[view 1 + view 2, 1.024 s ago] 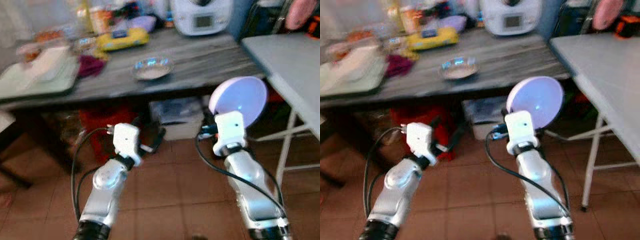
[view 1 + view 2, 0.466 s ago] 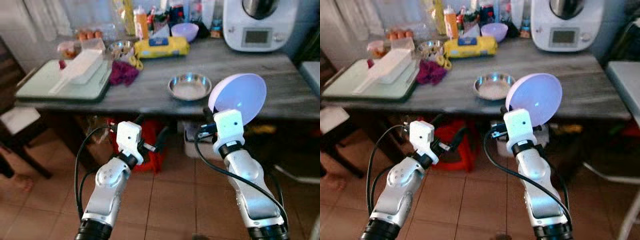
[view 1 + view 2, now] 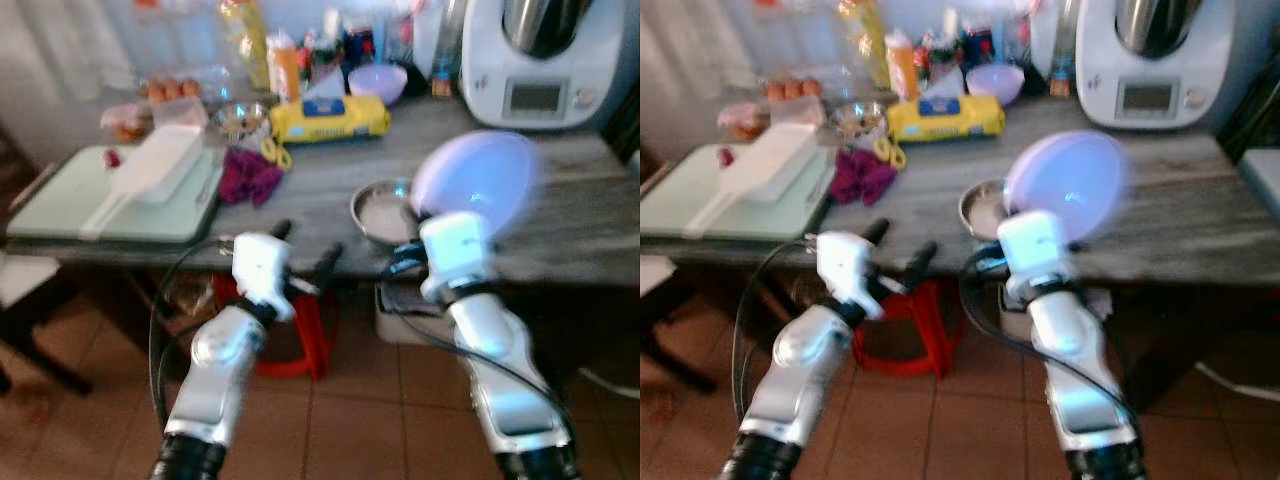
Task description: Setting the table
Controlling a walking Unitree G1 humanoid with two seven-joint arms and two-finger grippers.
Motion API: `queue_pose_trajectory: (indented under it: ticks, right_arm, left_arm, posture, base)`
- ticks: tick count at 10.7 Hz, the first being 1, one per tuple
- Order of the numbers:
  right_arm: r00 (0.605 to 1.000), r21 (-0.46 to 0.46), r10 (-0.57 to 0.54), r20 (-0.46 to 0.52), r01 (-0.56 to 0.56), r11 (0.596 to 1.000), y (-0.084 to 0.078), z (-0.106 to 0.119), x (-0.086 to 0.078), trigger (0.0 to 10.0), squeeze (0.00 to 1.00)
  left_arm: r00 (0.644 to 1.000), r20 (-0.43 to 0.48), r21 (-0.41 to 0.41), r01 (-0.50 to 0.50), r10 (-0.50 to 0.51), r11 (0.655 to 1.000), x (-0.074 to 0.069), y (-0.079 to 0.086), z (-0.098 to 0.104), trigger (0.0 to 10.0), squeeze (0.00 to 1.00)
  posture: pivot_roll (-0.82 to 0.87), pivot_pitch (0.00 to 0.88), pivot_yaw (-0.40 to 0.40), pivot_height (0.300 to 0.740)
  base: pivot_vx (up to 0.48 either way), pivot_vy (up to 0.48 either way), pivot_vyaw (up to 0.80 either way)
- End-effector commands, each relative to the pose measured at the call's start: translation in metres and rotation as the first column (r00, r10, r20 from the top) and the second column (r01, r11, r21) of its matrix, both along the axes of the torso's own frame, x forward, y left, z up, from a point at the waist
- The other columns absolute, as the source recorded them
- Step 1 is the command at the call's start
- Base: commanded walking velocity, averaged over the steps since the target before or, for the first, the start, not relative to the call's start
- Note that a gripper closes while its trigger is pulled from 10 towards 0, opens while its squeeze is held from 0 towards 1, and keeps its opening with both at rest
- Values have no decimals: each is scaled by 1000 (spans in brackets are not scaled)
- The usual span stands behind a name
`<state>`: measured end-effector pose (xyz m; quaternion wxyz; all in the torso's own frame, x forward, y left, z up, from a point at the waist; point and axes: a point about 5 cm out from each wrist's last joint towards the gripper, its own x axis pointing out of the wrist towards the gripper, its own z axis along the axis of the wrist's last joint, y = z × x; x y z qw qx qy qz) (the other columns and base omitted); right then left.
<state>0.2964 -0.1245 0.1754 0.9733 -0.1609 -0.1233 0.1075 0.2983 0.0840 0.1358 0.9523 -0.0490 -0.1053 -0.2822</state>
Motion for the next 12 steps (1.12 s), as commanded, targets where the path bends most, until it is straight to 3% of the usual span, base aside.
queue_pose_trajectory:
  ticks: [1, 4, 9, 12]
  right_arm:
    - [998, -19, -1, 68, 2, 1000, -3, 16, -1, 10000, 0]
    - [996, -44, 18, 83, -14, 999, 1, 19, -1, 10000, 0]
    - [997, -51, 17, 71, -14, 999, 0, 16, -1, 10000, 0]
    - [997, -76, 67, 41, -64, 995, 0, 12, 1, 10000, 0]
  left_arm:
    - [1000, 24, -13, 20, -20, 1000, 0, -7, 9, 10000, 0]
    - [999, 28, -18, 20, -19, 1000, 0, -8, 12, 10000, 0]
    - [1000, 28, 24, 3, -3, 1000, -5, 1, 7, 10000, 0]
    - [1000, -9, 64, -5, 6, 998, -14, 14, -9, 10000, 0]
  posture:
    - [-208, 58, 70, 740]
    - [-209, 60, 70, 740]
    - [-205, 61, 65, 740]
    - [-200, 65, 62, 740]
  base:
    - [416, 0, 0]
    - [391, 0, 0]
    - [0, 0, 0]
    - [0, 0, 0]
